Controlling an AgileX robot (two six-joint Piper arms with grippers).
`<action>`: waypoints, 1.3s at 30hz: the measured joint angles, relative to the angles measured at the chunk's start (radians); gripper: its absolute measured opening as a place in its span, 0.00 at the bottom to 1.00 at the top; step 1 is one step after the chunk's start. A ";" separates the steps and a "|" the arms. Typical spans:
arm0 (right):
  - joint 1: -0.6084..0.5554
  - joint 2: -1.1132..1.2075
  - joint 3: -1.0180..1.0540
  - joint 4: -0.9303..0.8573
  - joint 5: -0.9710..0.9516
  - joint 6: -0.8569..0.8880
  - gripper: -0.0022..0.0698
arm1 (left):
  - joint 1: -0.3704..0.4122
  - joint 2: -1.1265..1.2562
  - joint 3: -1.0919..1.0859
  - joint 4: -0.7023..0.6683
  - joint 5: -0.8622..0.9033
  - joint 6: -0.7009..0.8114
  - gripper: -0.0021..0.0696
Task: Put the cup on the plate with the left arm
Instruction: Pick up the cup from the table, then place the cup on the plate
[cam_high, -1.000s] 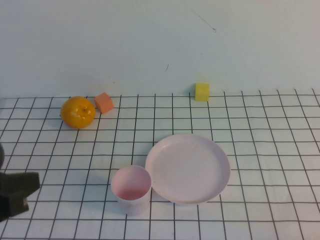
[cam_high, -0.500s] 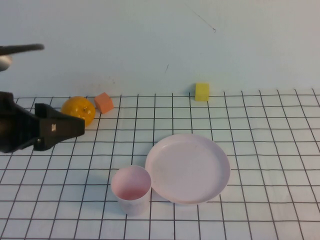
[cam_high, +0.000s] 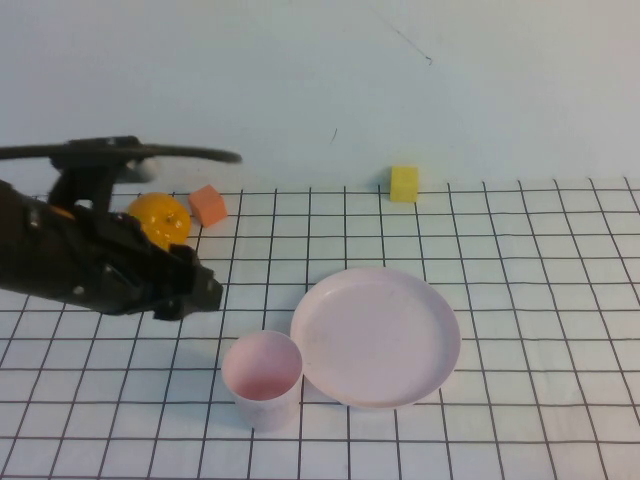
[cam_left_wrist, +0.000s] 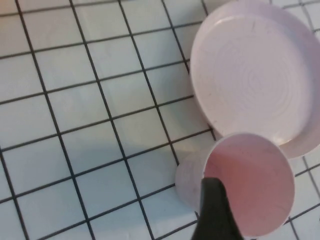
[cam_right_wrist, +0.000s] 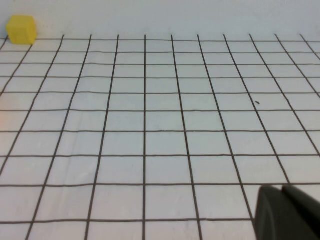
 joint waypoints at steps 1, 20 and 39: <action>0.000 0.000 0.000 0.000 0.000 0.000 0.03 | -0.032 0.018 0.000 0.040 -0.011 -0.026 0.58; 0.000 0.000 0.000 0.000 0.000 0.000 0.03 | -0.150 0.310 -0.007 0.184 -0.147 -0.128 0.55; 0.000 0.000 0.000 0.000 0.000 0.000 0.03 | -0.150 0.324 -0.069 0.161 -0.034 -0.148 0.05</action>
